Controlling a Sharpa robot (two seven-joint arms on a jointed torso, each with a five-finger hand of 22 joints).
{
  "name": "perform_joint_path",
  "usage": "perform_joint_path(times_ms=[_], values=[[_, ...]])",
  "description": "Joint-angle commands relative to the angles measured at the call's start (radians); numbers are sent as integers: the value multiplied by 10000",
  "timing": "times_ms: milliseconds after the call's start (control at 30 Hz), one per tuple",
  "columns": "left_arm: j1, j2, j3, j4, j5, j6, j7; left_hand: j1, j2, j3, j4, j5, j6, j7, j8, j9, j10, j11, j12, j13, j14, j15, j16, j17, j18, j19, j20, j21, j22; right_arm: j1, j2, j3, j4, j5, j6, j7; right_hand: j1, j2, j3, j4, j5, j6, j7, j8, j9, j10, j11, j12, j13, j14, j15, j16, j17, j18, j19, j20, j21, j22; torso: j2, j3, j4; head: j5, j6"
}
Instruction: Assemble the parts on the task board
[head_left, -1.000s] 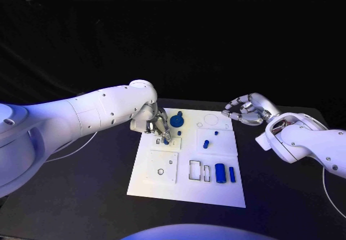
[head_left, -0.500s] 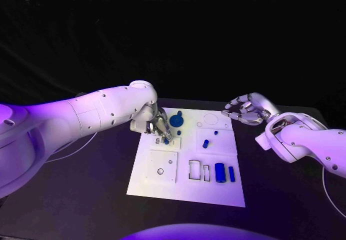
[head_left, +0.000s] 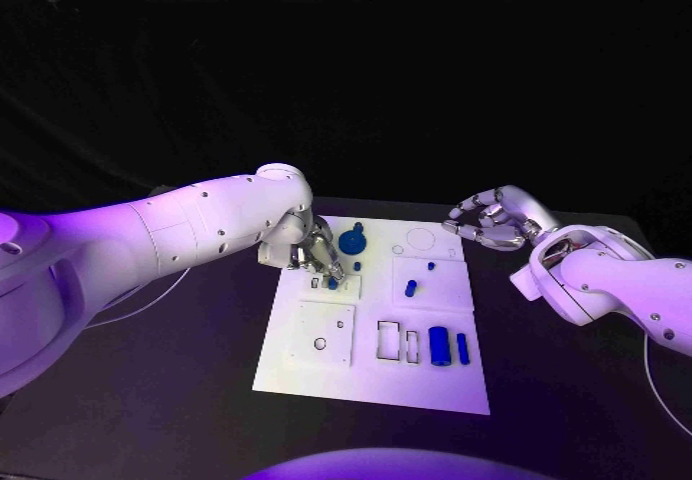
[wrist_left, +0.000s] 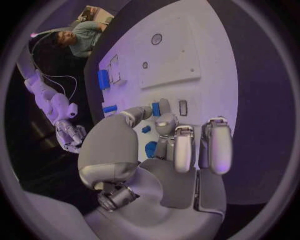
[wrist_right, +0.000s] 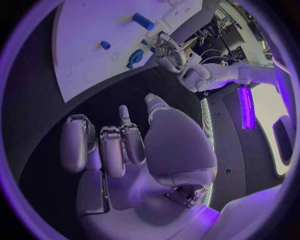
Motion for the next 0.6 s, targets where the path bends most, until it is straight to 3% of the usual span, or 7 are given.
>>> perform_joint_path(times_ms=[33, 200, 300, 600], values=[[-48, -60, 3, 124, -155, -154, 34, -102, -41, -321, 188, -191, 44, 14, -67, -18, -6, -29, -61, -6, 1041, -44, 41, 2635, -128, 118, -94, -13, 497, -6, 5, 0, -1, -115, 75, 49, -12, -17, -36, 3, 56, -79, 7, 63, 6, -58, -27, -55, 1128, 709, -68, -62, 1141, 136, -52, 23, -31, 778, 5, -2, -1, 1, 12], [-38, -225, 76, 287, -242, -257, 35, -14, -96, -869, 649, -1203, 82, 29, -172, -27, -28, -16, -68, 8, 1037, -38, 36, 2623, -125, 120, -92, -27, 489, -6, -1, 0, -11, -115, 71, 49, -12, -17, -36, 3, 56, -79, 7, 63, 6, -58, -27, -55, 1128, 709, -68, -62, 1141, 136, -52, 23, -31, 778, 0, -5, 3, -12, 1], [-21, -328, 137, 390, -306, -359, 7, 45, -112, -1037, 828, -1467, 100, 32, -200, -22, -31, -10, -71, 8, 1037, -36, 36, 2624, -125, 123, -90, -28, 493, -6, -1, 0, -20, -114, 74, 49, -12, -17, -36, 3, 56, -79, 7, 63, 6, -58, -27, -55, 1128, 709, -68, -62, 1141, 136, -52, 23, -31, 778, -3, -4, 12, -27, 29], [38, -596, 287, 655, -394, -535, -9, 69, -121, -1100, 885, -1532, 107, 33, -207, -17, -35, -10, -76, 2, 1038, -35, 37, 2625, -123, 120, -90, -35, 484, -8, 4, 0, -56, -107, 76, 55, -18, -21, -42, 6, 52, -89, 9, 63, 4, -65, -26, -65, 1119, 706, -68, -68, 1126, 140, -62, 22, -51, 766, -5, -4, 5, -13, 32]])
